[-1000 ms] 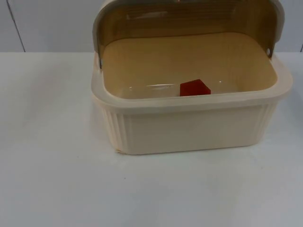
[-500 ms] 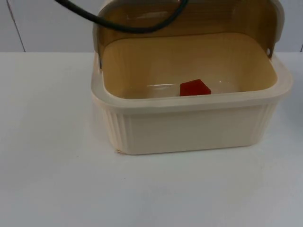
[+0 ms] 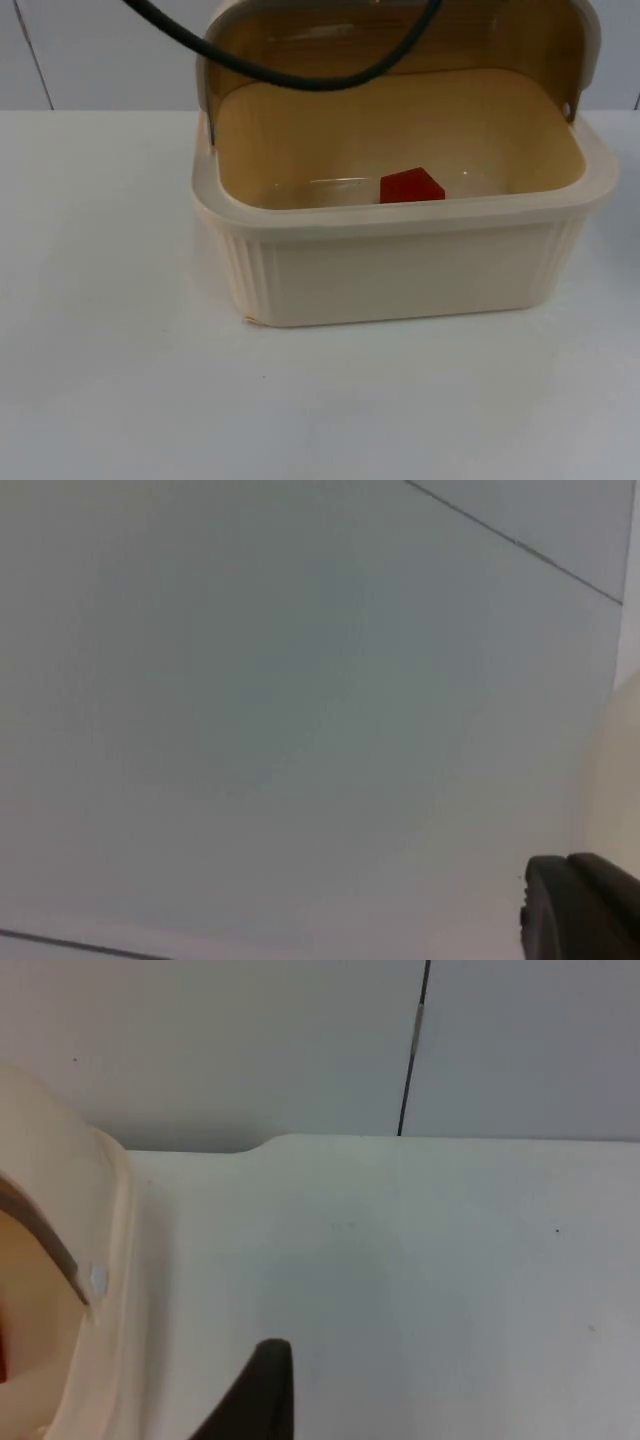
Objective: Open the box lid with the left hand, place the block into the box with the right hand, then close the box lid with the left hand.
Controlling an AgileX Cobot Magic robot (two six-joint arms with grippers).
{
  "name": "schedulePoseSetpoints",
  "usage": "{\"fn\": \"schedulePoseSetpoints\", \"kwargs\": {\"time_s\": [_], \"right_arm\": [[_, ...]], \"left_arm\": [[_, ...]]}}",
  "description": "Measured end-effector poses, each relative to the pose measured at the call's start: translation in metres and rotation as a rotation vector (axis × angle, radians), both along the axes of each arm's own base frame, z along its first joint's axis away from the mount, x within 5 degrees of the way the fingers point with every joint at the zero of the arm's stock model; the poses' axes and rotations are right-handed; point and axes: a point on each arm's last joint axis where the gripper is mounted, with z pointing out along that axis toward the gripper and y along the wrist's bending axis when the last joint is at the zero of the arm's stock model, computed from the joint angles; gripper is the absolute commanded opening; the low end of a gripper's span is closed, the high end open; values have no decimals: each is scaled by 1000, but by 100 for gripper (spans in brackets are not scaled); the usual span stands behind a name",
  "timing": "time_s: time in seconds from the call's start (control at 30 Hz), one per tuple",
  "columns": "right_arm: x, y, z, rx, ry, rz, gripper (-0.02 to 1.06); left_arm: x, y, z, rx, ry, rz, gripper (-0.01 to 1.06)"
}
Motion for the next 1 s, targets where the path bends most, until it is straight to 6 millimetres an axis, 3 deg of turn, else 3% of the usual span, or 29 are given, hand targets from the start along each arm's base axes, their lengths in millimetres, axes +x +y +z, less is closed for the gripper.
{"fn": "schedulePoseSetpoints", "kwargs": {"time_s": [0.2, 0.33, 0.5, 1.0], "right_arm": [[0, 9, 0, -30, 2, 48, 104], [0, 16, 0, -69, 3, 89, 104], [0, 18, 0, -66, 3, 92, 104], [0, 18, 0, -54, 2, 86, 104]], "left_arm": [[11, 0, -5, -34, 148, 105, 0], [18, -1, 9, -81, 311, 192, 0], [26, -7, 9, -89, 474, 133, 0], [46, -11, -22, -22, 443, 129, 0]]}}
